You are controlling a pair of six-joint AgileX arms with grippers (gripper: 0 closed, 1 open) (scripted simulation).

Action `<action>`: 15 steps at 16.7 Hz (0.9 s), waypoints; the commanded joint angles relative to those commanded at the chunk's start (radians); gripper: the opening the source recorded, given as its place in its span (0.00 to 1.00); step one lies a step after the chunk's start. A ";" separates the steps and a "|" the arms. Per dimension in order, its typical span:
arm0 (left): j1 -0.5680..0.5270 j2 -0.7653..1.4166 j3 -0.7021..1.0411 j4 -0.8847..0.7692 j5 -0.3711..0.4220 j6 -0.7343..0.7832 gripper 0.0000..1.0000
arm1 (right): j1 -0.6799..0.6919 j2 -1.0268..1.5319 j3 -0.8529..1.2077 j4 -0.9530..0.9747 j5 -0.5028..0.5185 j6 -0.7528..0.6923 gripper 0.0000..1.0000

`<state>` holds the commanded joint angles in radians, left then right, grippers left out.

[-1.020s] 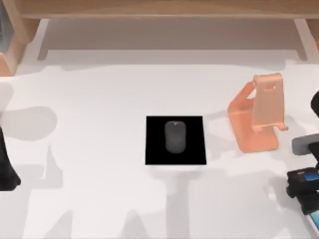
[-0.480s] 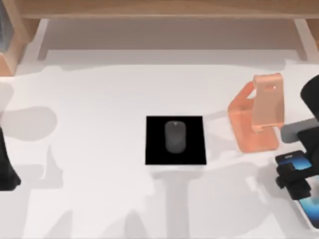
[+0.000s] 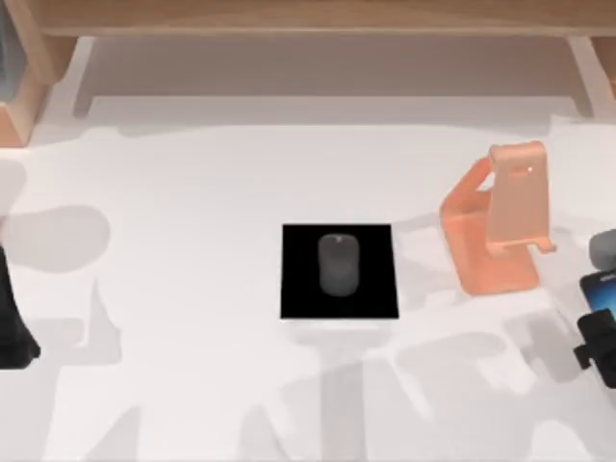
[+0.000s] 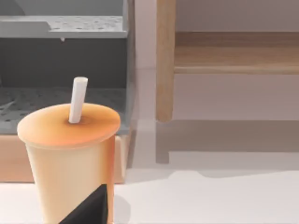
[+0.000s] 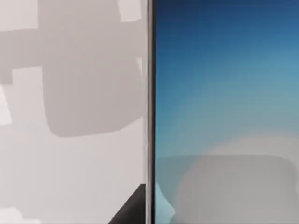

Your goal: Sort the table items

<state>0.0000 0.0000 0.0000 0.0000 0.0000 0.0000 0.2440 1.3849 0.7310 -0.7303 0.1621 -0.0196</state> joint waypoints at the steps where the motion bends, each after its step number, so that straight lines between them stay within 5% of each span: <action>1: 0.000 0.000 0.000 0.000 0.000 0.000 1.00 | 0.001 -0.060 -0.028 0.043 0.041 -0.001 0.00; 6: 0.000 0.000 0.000 0.000 0.000 0.000 1.00 | 0.089 -0.285 -0.097 0.373 0.173 0.062 0.00; 11: 0.000 0.000 0.000 0.000 0.000 0.000 1.00 | 0.221 -0.318 -0.126 0.684 0.166 0.186 0.00; 15: 0.000 0.000 0.000 0.000 0.000 0.000 1.00 | 0.265 -0.270 -0.157 0.758 0.149 0.214 0.00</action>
<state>0.0000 0.0000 0.0000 0.0000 0.0000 0.0000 0.5086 1.1145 0.5736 0.0274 0.3106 0.1945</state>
